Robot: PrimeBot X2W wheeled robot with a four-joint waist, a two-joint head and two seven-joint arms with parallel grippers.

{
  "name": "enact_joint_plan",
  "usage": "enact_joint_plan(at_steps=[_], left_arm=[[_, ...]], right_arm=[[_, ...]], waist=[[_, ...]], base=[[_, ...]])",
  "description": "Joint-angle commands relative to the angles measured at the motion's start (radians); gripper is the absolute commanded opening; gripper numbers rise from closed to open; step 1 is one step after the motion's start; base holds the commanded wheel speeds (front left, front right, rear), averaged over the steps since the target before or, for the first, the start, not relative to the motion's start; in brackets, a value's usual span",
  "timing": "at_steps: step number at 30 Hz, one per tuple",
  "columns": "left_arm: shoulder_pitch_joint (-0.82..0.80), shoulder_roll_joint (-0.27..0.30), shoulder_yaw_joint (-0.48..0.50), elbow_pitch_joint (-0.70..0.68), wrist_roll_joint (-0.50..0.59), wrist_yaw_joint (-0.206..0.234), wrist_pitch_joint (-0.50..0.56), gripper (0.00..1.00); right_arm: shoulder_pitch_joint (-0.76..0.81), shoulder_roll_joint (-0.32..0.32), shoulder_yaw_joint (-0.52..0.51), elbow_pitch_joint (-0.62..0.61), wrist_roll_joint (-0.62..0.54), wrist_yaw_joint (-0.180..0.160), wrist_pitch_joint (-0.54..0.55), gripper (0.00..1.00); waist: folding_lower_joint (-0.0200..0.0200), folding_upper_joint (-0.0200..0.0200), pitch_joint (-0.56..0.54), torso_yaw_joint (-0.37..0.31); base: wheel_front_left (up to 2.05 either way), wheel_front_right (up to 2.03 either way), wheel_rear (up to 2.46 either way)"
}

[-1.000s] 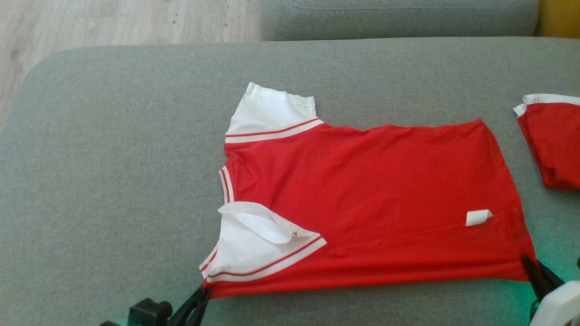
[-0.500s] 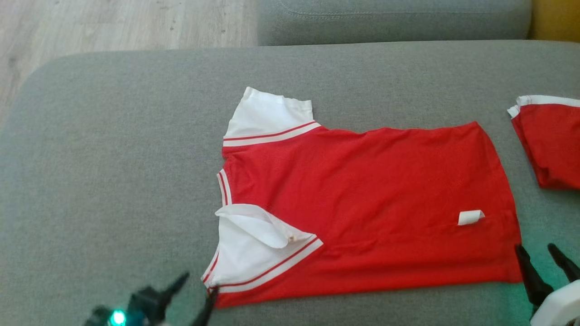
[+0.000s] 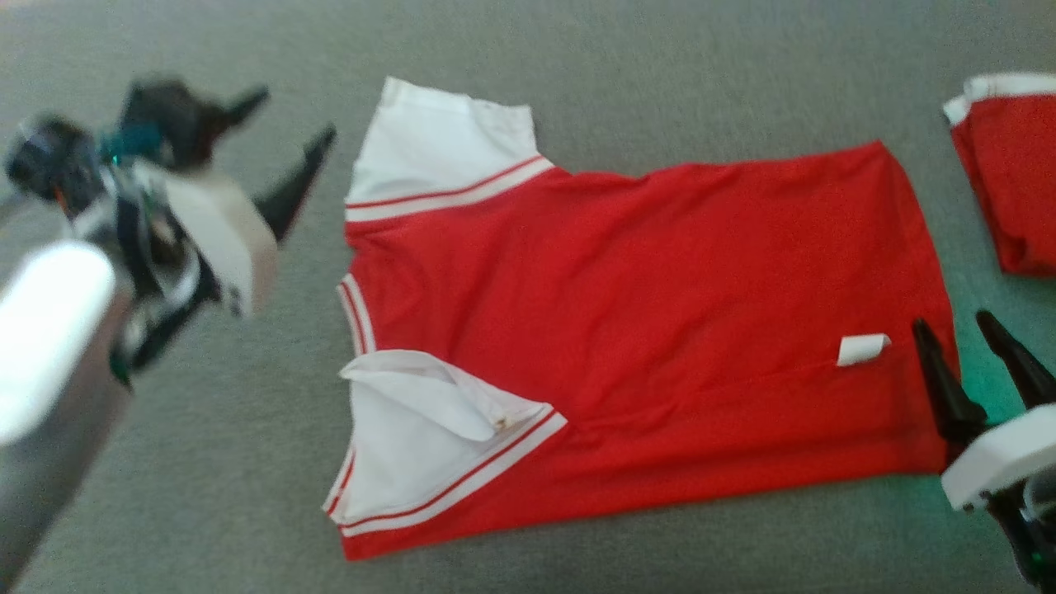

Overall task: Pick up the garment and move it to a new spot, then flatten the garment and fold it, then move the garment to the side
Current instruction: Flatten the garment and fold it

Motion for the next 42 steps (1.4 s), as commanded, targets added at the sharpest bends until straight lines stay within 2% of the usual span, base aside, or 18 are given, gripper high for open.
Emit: enact_joint_plan(at_steps=[1,5,12,26,27,28,29,30,34,38,42], left_arm=[[-0.075,0.03,0.047,0.0,-0.001,-0.008,0.018,1.0],[-0.224,0.024,0.004,0.122,-0.012,-0.039,0.097,1.0],[-0.361,0.012,-0.038,0.281,-0.095,-0.049,0.147,1.0],[-0.47,0.058,-0.196,0.406,-0.156,-0.05,0.164,1.0],[-0.472,0.061,-0.205,0.407,-0.167,-0.05,0.17,0.96],[-0.474,0.064,-0.214,0.406,-0.177,-0.05,0.174,0.63],[-0.475,0.066,-0.223,0.404,-0.19,-0.05,0.179,0.36],[-0.475,0.067,-0.231,0.403,-0.206,-0.05,0.189,0.0],[-0.478,0.076,-0.256,0.387,-0.259,-0.05,0.214,0.0],[-0.496,0.086,-0.281,0.363,-0.249,-0.05,0.15,0.0],[-0.512,0.087,-0.317,0.352,-0.237,-0.05,0.095,0.0]], right_arm=[[-0.015,-0.031,0.017,-0.034,-0.007,-0.001,0.0,1.0],[-0.055,-0.024,0.029,-0.037,-0.014,-0.001,-0.005,1.0],[-0.096,-0.008,0.048,-0.025,-0.02,-0.001,-0.022,1.0],[-0.143,0.01,0.067,0.004,-0.02,-0.001,-0.044,1.0],[-0.144,0.011,0.068,0.005,-0.02,-0.001,-0.045,1.0],[-0.145,0.011,0.068,0.006,-0.02,-0.001,-0.046,1.0],[-0.146,0.012,0.068,0.007,-0.019,-0.001,-0.047,1.0],[-0.147,0.011,0.067,0.008,-0.019,-0.001,-0.047,1.0],[-0.152,0.004,0.058,0.002,-0.014,-0.001,-0.042,1.0],[-0.193,-0.019,0.066,-0.018,-0.006,-0.001,-0.019,1.0],[-0.303,-0.056,0.079,-0.005,-0.006,-0.001,0.056,1.0]], waist=[[-0.0003,0.0,0.069,-0.051],[-0.0003,0.0,0.124,-0.092],[-0.0003,0.0,0.19,-0.141],[-0.0003,0.0,0.251,-0.19],[-0.0003,0.0,0.251,-0.191],[-0.0003,0.0,0.252,-0.192],[-0.0003,0.0,0.253,-0.193],[-0.0003,0.0,0.254,-0.193],[-0.0003,0.0,0.252,-0.189],[-0.0003,0.0,0.234,-0.176],[-0.0003,0.0,0.212,-0.157]], base=[[0.0,0.0,0.0],[0.0,0.0,0.0],[0.0,0.0,0.0],[0.0,0.0,0.0],[0.0,0.0,0.0],[0.0,0.0,0.0],[0.0,0.0,0.0],[0.0,0.0,0.0],[0.0,0.0,0.0],[0.0,0.0,0.0],[0.0,0.0,0.0]])
